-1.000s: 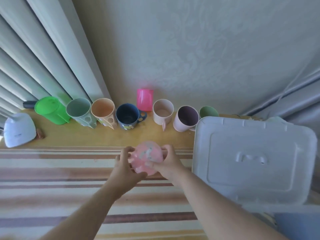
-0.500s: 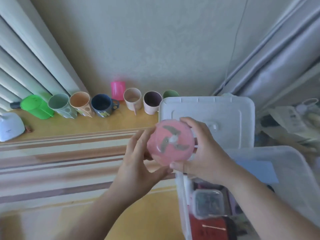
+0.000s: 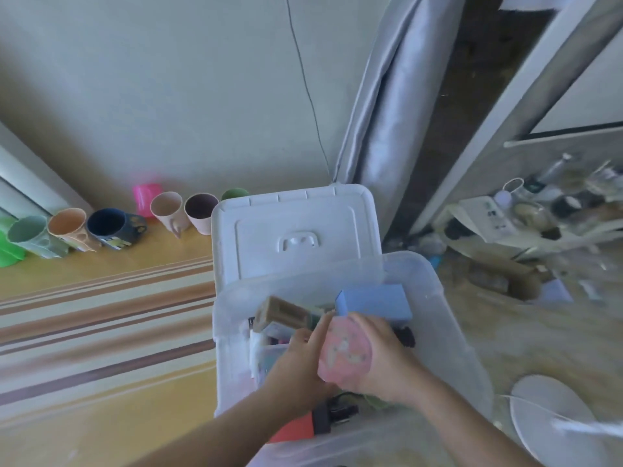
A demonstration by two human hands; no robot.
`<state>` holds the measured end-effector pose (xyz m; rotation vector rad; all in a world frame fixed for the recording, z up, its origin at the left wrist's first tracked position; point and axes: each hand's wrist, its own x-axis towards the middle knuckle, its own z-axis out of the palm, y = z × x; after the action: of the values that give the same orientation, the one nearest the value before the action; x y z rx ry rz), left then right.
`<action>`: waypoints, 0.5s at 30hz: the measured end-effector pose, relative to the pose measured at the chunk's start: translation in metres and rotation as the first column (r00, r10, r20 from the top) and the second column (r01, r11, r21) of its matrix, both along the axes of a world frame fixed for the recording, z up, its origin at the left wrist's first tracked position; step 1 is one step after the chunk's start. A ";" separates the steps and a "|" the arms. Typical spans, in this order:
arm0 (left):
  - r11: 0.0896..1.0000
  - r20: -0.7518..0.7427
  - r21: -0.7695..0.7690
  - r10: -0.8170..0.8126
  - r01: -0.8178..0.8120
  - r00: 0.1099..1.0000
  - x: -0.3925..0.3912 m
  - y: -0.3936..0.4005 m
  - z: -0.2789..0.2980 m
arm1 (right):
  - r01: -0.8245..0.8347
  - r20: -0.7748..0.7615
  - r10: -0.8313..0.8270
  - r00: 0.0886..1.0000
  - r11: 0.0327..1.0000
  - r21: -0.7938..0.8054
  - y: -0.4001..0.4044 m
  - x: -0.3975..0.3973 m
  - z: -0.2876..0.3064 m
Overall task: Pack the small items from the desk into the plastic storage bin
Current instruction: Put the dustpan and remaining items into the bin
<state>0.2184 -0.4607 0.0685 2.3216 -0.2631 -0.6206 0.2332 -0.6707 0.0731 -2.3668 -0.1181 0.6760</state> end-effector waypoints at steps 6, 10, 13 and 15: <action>0.970 0.051 0.234 -0.075 0.061 0.996 -0.017 -0.001 -0.027 | -0.148 0.040 0.155 0.987 0.979 -0.140 -0.015 -0.019 -0.020; 0.908 0.176 0.416 -0.133 0.049 0.975 -0.019 -0.005 -0.034 | -0.205 0.104 0.251 0.963 0.923 -0.325 -0.014 -0.018 -0.019; 0.874 0.222 0.483 -0.180 0.052 0.958 -0.018 -0.004 -0.031 | -0.249 0.113 0.324 0.939 0.870 -0.425 -0.009 -0.017 -0.019; 0.855 0.241 0.513 -0.237 0.084 0.941 -0.017 0.003 -0.023 | -0.303 0.078 0.389 0.918 0.814 -0.497 -0.009 -0.015 -0.018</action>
<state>0.2012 -0.4572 0.0456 2.9230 -0.4936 -0.4516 0.2178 -0.6794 0.0552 -2.9222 -0.5320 0.7261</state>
